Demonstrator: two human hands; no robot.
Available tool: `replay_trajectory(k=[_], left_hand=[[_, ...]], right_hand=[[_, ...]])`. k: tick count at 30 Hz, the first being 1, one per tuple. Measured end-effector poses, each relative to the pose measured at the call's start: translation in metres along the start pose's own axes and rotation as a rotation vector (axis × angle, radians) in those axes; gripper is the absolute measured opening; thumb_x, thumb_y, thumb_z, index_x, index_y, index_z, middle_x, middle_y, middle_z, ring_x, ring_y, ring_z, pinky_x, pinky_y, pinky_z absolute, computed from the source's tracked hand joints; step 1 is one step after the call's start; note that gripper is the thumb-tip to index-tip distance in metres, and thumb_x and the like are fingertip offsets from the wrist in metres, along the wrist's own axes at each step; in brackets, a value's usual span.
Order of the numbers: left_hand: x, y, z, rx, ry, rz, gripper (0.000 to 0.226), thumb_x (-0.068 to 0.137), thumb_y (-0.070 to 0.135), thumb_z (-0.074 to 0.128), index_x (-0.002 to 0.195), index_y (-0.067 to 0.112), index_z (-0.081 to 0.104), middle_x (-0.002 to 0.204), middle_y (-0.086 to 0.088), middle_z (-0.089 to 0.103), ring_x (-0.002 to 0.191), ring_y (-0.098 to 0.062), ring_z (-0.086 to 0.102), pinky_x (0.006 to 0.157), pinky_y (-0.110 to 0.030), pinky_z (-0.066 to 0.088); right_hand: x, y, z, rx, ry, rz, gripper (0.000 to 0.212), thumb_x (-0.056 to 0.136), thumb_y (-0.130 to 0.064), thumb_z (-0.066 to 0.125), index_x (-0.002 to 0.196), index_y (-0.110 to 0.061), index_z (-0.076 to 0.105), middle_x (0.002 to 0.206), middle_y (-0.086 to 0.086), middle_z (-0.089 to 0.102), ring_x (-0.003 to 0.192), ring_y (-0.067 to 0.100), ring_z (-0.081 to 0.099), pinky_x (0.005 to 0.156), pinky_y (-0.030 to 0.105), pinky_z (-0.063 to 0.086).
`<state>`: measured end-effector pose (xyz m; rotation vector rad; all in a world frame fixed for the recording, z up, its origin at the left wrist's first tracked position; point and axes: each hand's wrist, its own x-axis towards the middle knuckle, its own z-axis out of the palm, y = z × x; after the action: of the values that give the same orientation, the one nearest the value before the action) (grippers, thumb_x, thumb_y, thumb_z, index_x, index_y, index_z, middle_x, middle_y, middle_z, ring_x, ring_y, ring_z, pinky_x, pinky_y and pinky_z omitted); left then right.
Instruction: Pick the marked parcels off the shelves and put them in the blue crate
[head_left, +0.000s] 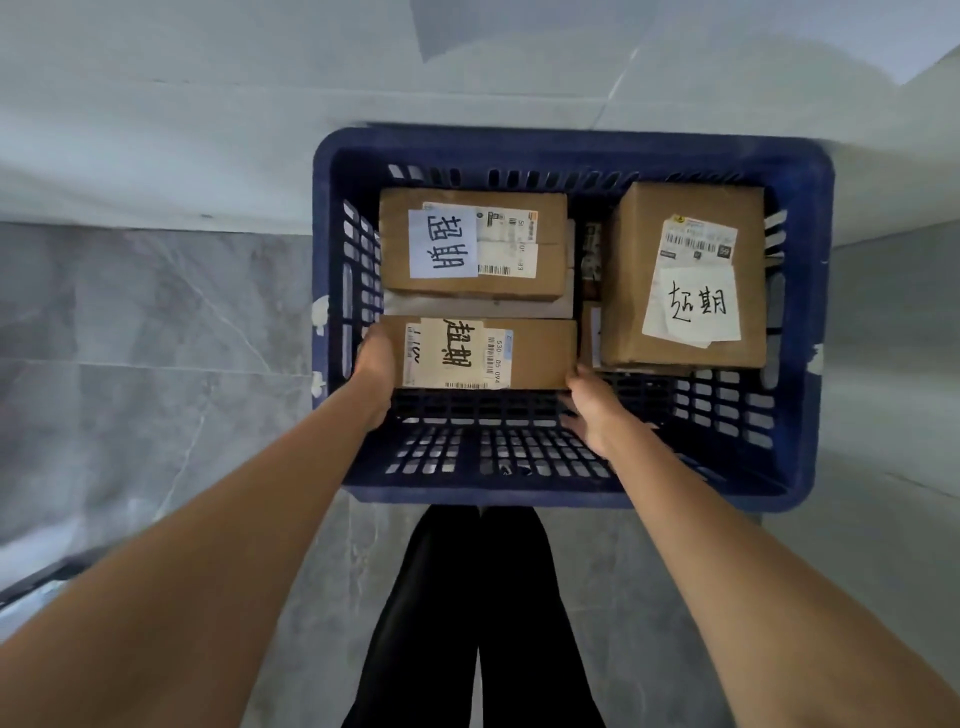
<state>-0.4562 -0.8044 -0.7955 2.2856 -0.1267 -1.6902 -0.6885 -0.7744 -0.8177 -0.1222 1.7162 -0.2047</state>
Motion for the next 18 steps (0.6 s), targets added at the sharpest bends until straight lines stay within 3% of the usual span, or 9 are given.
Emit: replay_trajectory(k=[2,4,5,8,11,14,16,18], left_hand=[[0.008,-0.003,0.002,-0.013,0.007,0.027,0.05,0.103,0.036,0.018,0.118,0.016,0.061,0.125,-0.011,0.064,0.108,-0.027,0.06,0.109,-0.043,0.039],[0.014,-0.008,0.002,-0.032,0.013,0.048,0.046,0.102,0.031,0.02,0.094,0.019,0.063,0.101,-0.007,0.07,0.087,-0.023,0.063,0.105,-0.045,0.043],[0.017,-0.009,0.003,-0.053,0.004,0.061,0.045,0.101,0.03,0.02,0.091,0.019,0.063,0.093,-0.005,0.07,0.085,-0.022,0.063,0.104,-0.046,0.044],[0.028,-0.013,0.004,-0.071,-0.016,0.074,0.047,0.1,0.03,0.021,0.09,0.018,0.065,0.083,-0.003,0.072,0.086,-0.025,0.065,0.098,-0.045,0.048],[0.033,-0.012,0.008,-0.052,-0.021,0.067,0.047,0.101,0.032,0.022,0.084,0.019,0.064,0.067,0.003,0.073,0.076,-0.02,0.065,0.083,-0.037,0.052],[0.036,-0.015,0.015,-0.052,-0.062,0.05,0.049,0.102,0.035,0.022,0.086,0.021,0.065,0.077,0.0,0.074,0.071,-0.017,0.067,0.068,-0.029,0.052],[0.032,-0.016,0.018,-0.046,-0.086,0.059,0.047,0.102,0.037,0.024,0.091,0.021,0.066,0.074,0.003,0.074,0.067,-0.014,0.068,0.059,-0.026,0.05],[0.029,-0.018,0.021,-0.029,-0.11,0.096,0.043,0.101,0.042,0.028,0.112,0.021,0.063,0.088,0.003,0.072,0.076,-0.014,0.067,0.064,-0.027,0.049]], right_hand=[[0.011,0.001,0.005,0.072,0.011,0.0,0.044,0.108,-0.022,0.027,0.151,-0.028,0.032,0.152,0.001,0.041,0.136,0.023,0.042,0.105,0.035,0.038],[0.018,0.004,0.012,0.118,0.03,-0.003,0.045,0.108,-0.023,0.027,0.152,-0.031,0.029,0.154,0.0,0.038,0.138,0.022,0.039,0.109,0.036,0.034],[0.021,0.006,0.015,0.122,0.043,-0.011,0.046,0.108,-0.025,0.027,0.153,-0.032,0.027,0.155,-0.001,0.036,0.14,0.022,0.037,0.114,0.038,0.032],[0.028,0.008,0.022,0.124,0.063,-0.022,0.049,0.107,-0.036,0.026,0.155,-0.029,0.022,0.159,0.0,0.03,0.143,0.023,0.032,0.119,0.042,0.026],[0.034,0.007,0.022,0.125,0.073,-0.001,0.055,0.105,-0.046,0.026,0.156,-0.025,0.021,0.159,0.003,0.03,0.142,0.024,0.034,0.118,0.043,0.027],[0.034,0.004,0.018,0.056,0.071,0.011,0.06,0.102,-0.054,0.025,0.156,-0.026,0.019,0.158,0.004,0.031,0.136,0.021,0.038,0.116,0.044,0.029],[0.032,0.002,0.014,0.011,0.072,0.021,0.064,0.101,-0.058,0.023,0.156,-0.026,0.016,0.16,0.004,0.027,0.142,0.025,0.033,0.115,0.046,0.026],[0.03,0.001,0.012,-0.018,0.067,0.026,0.067,0.1,-0.06,0.024,0.157,-0.024,0.014,0.161,0.003,0.024,0.145,0.026,0.027,0.118,0.046,0.023]])
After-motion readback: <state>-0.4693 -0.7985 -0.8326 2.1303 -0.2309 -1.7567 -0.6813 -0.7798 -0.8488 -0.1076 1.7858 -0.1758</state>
